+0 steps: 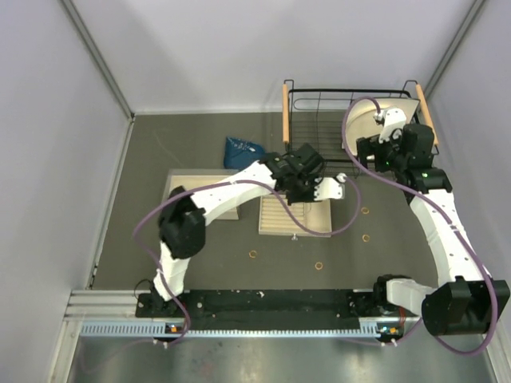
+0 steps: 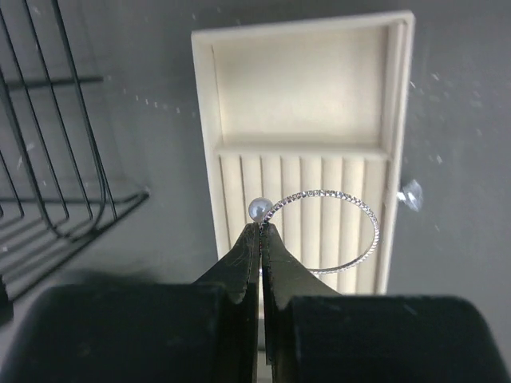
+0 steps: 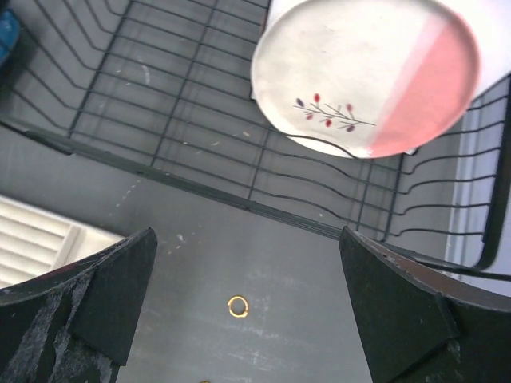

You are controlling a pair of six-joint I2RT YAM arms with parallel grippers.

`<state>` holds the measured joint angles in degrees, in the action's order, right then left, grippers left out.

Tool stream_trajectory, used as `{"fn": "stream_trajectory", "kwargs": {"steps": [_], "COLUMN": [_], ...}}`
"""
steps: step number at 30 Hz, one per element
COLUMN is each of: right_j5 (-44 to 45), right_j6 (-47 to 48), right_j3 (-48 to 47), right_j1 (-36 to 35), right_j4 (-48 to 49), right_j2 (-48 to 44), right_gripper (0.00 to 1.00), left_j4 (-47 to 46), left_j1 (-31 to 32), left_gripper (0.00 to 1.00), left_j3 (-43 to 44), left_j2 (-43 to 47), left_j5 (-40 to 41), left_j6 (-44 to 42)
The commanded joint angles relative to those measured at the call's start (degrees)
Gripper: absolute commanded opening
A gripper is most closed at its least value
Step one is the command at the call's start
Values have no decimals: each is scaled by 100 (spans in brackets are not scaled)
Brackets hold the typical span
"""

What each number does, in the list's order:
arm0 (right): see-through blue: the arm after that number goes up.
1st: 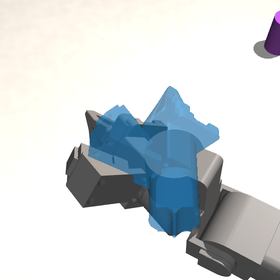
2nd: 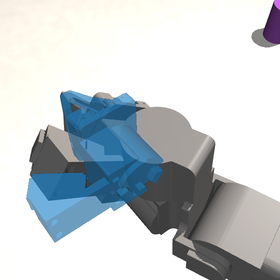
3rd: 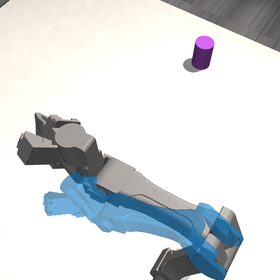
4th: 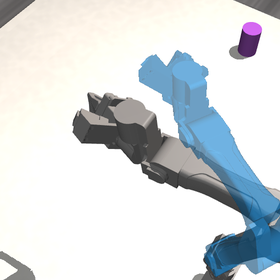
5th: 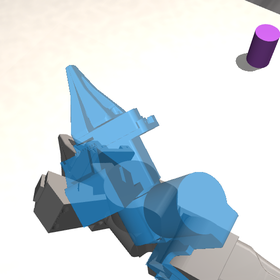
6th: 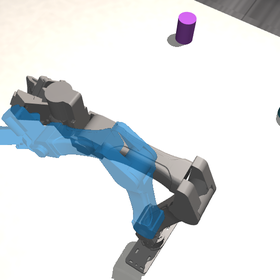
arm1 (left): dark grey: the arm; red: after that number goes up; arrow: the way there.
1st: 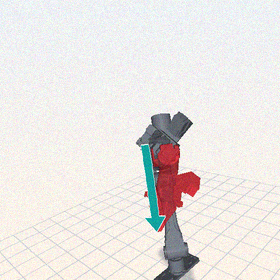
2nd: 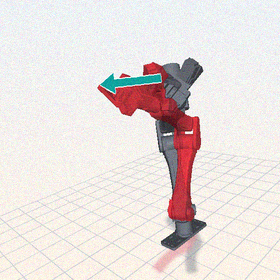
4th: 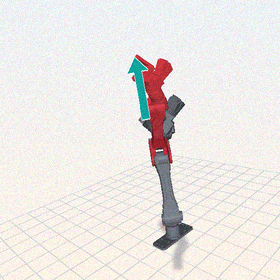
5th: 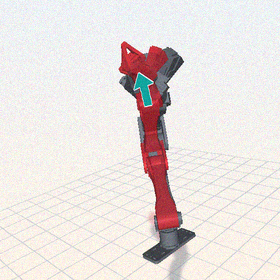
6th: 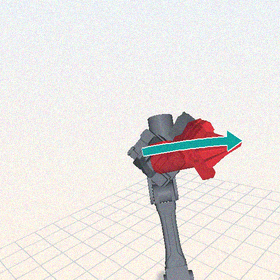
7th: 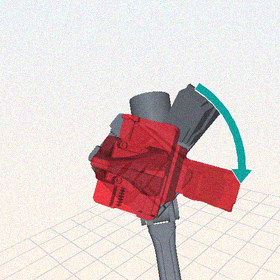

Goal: Organize the mixed jewelry

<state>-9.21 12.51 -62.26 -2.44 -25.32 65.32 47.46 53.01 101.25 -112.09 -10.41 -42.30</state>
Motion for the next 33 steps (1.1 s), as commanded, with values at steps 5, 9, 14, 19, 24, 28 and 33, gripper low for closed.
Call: {"fn": "stream_trajectory", "kwargs": {"steps": [5, 9, 14, 19, 24, 28, 33], "right_j5": [719, 702, 666, 509, 464, 429, 464], "right_j6": [-276, -276, -258, -249, -241, -4, 304], "right_j3": [-172, -190, -199, -234, -401, -129, 362], "right_j1": [383, 411, 411, 411, 455, 455, 446], "right_j4": [300, 273, 256, 168, -95, -184, -280], "right_j2": [-142, -160, -134, -107, -63, -299, -669], "right_gripper": [99, 99, 99, 99, 99, 99, 99], "left_j4": [-79, -237, -351, -536, -641, -729, -773], "left_j1": [306, 464, 491, 534, 535, 535, 543], "left_gripper": [0, 0, 0, 0, 0, 4, 20], "left_j3": [1493, 1529, 1512, 1503, 1503, 1477, 1468], "left_j2": [-1288, -1605, -1921, -2097, -2211, -2168, -2124], "left_j5": [294, 444, 462, 523, 689, 778, 822], "left_j6": [73, 38, 38, 29, -6, 11, -6]}}
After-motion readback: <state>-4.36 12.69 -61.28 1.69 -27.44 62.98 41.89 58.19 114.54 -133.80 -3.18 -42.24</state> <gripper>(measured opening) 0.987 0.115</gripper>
